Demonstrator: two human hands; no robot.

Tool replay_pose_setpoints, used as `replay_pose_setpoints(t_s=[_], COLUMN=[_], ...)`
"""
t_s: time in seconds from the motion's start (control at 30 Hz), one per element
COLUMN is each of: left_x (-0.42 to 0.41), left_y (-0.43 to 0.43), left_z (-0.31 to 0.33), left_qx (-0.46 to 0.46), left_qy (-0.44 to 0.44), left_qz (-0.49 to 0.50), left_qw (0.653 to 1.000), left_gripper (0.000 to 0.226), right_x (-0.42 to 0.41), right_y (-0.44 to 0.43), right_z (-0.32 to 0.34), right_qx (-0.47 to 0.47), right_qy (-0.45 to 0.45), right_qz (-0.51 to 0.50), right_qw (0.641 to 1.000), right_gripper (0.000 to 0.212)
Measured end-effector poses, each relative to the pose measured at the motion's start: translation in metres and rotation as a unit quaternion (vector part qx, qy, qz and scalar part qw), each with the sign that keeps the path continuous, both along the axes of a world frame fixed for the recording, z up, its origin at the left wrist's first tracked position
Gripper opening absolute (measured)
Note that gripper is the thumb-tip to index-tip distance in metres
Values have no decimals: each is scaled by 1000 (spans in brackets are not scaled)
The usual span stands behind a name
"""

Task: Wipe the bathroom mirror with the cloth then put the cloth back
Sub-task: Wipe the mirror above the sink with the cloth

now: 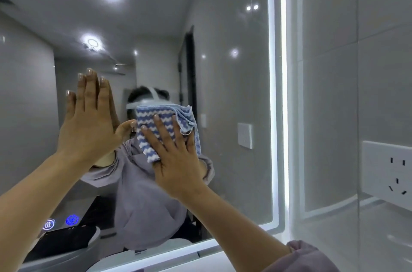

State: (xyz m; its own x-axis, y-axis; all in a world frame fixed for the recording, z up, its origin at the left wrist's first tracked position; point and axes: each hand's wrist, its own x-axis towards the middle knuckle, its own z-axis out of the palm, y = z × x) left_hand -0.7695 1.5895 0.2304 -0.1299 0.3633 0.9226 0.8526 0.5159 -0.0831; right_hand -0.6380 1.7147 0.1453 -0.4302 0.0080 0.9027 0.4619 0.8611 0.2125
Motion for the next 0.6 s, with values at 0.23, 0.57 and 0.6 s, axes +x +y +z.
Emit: replay_pose_setpoints(t_s=[0.23, 0.57, 0.6], left_x=[-13, -42, -44], left_y=[4, 17, 18], left_z=[-2, 1, 1], left_qx=[15, 43, 45], left_qy=[26, 61, 62], left_qz=[10, 5, 2], left_qw=[1000, 997, 997], left_gripper=[99, 103, 103], right_x=[17, 125, 134], right_y=[37, 143, 148], right_z=[-4, -15, -13], right_qx=[45, -54, -87], right_qy=[3, 102, 120], right_qz=[12, -115, -114], right_qw=[999, 987, 982], right_gripper=[53, 52, 52])
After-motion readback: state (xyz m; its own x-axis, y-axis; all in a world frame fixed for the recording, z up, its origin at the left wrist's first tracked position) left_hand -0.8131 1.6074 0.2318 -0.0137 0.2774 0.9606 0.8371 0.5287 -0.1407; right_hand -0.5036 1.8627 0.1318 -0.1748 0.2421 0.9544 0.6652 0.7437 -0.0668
